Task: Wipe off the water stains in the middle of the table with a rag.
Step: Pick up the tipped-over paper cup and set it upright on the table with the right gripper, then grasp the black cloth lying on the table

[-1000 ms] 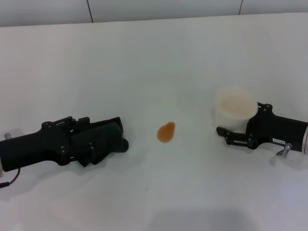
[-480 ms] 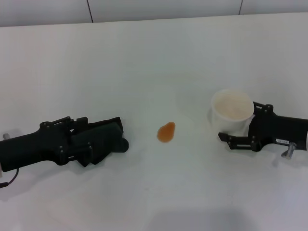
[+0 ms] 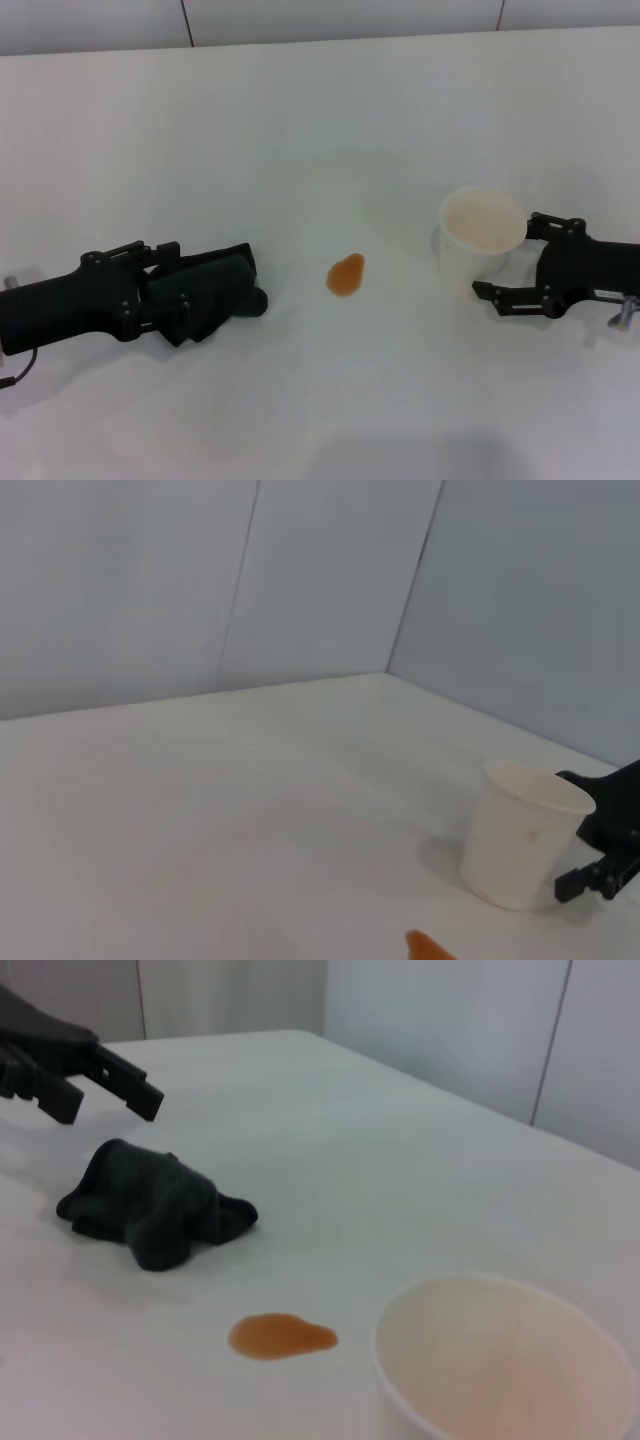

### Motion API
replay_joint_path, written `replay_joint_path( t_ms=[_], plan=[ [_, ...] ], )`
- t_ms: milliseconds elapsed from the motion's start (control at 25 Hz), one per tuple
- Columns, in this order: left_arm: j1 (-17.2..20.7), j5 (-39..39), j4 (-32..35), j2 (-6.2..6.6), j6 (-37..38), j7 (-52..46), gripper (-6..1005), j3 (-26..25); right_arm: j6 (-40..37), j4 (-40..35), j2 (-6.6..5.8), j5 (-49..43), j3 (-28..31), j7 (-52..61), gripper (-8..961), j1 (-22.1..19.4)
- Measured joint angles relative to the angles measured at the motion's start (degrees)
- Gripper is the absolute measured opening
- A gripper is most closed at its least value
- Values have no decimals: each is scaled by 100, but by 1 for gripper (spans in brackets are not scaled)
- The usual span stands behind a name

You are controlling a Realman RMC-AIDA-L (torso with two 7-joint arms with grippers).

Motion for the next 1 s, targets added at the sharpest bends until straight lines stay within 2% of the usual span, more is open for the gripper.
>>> replay_joint_path(
  t_ms=[240,520,840,1000],
  plan=[
    [-11,0,0,0,-13,-5,745,0,-529,-167,-2,-593,581,434,872,21],
    [-23,1,0,-1,-13,-9,743,0,-1387,-541,-50,-1769,1205,1391,872,267],
    [-23,1,0,-16,0,11,741,0,-2376,-1161,-92,-1970,2149,1816,872,406],
    [-34,-29,3,-19,2,19,740,0,-2649,-1636,-7,-1960,2220,1979,872,450]
  ],
)
